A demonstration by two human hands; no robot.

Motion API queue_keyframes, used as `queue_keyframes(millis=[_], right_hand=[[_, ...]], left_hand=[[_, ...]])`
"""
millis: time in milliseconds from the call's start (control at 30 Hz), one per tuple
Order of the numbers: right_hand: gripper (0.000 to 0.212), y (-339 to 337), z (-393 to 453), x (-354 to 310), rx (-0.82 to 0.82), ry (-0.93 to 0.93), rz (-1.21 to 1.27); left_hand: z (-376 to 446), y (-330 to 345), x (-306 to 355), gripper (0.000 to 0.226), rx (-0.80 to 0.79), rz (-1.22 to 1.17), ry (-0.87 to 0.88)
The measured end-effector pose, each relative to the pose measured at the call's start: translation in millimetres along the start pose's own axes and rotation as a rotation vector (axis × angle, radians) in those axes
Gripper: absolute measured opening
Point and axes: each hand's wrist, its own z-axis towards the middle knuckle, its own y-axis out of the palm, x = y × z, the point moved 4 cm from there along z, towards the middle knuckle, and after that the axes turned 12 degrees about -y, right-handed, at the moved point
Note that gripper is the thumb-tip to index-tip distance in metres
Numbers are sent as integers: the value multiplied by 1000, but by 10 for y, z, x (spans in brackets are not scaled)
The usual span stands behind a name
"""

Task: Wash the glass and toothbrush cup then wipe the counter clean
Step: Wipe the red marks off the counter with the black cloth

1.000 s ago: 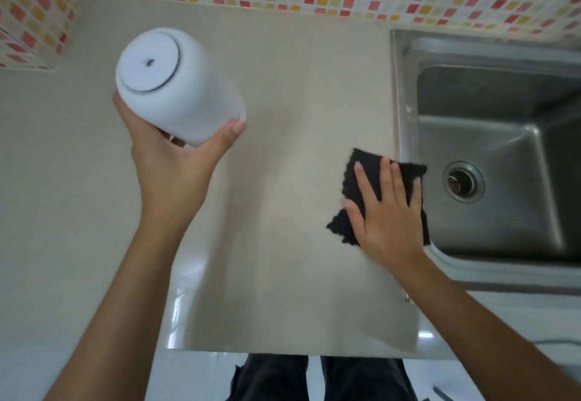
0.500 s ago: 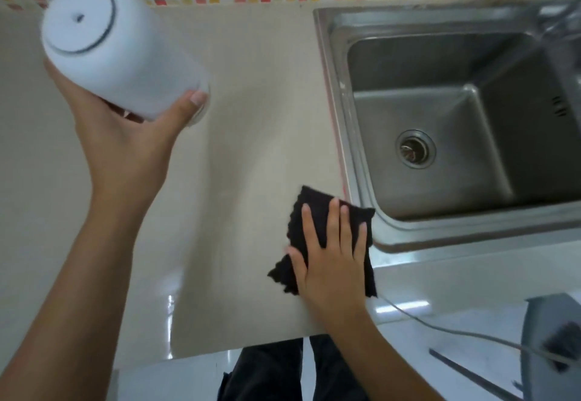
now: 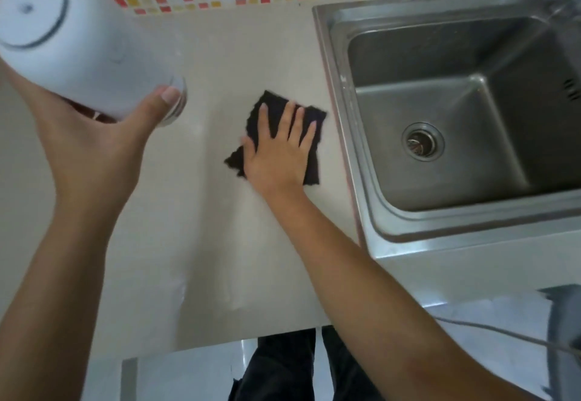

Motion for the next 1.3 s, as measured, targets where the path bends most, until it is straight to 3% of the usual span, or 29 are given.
queue_keyframes(millis=[67,133,233,300,400,467,567,633,733,833,1000,1167,1300], right_hand=[[64,107,-693,-477,-14,-258,68],[62,210,-1352,-896,-164,-524,101],[58,263,-1200,-966,-215,-696,51],[56,268,-541,-874,-172,-679,-30],[55,159,516,-591,-159,-472,-56],[56,149,781,-472,-169,-373,-69],[56,166,349,-542,-101,-379,-65],[55,170,-343,-636,-69,-493,-7],[53,134,-1368,-609,-154,-701,29],[51,106,-1576,-523,-215,-806,16],[50,202,-450,-614,-104,-756,-48],[55,69,879,-470,-204,-558,-103],[59,-36,1209,-75,-177,-395,-91]], left_hand=[[29,-55,-11,94,29,-12,-7],[23,-64,29,89,82,1,22],[10,-104,93,90,99,-3,63],[12,-156,81,90,90,4,68],[-34,-248,57,90,110,-34,75],[-50,-310,44,92,123,-57,81],[-72,-435,28,93,155,-63,92],[-60,-540,-46,96,191,-87,73],[-25,-640,-195,103,233,-97,37],[-34,-632,-317,102,244,-74,0],[-147,-512,-449,101,233,-27,-37],[-375,-302,-553,99,199,-6,-94],[-498,-156,-638,101,120,8,-154]])
